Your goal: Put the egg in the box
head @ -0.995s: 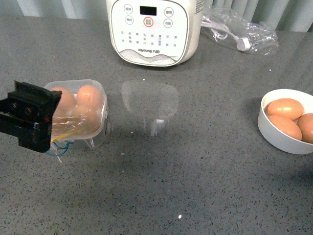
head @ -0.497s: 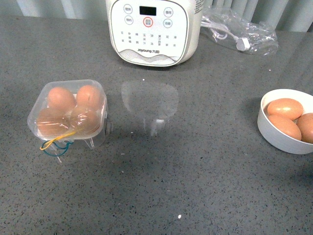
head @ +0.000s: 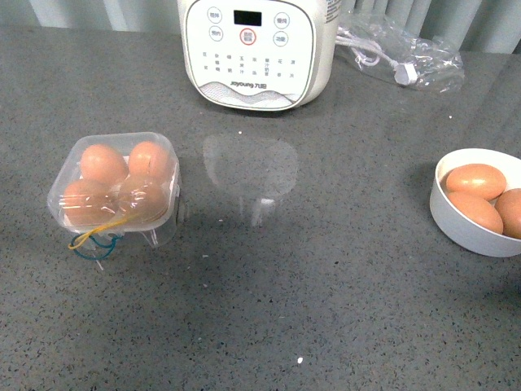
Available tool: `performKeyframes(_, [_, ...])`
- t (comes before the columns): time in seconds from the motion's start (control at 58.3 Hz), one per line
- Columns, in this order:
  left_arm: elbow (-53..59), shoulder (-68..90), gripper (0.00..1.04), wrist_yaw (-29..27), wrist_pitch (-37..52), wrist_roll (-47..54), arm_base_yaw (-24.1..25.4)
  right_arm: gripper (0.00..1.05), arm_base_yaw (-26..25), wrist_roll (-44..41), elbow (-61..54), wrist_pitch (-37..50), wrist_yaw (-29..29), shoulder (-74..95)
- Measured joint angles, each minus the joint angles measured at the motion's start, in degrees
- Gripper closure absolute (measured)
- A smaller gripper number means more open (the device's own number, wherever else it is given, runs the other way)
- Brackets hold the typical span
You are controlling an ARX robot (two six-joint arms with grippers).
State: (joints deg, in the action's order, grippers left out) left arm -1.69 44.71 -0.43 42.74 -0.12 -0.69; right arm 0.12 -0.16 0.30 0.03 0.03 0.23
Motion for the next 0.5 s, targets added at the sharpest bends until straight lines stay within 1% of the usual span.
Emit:
performKeyframes(0.343, [0.07, -14.67, 1.01, 0.28, -13.09, 0.00, 0.57, 0.07, 0.00, 0.00, 0.00, 0.00, 0.02, 0.00])
performKeyframes(0.497, [0.09, -19.30, 1.01, 0.28, -17.35, 0.00, 0.57, 0.07, 0.00, 0.00, 0.00, 0.00, 0.02, 0.00])
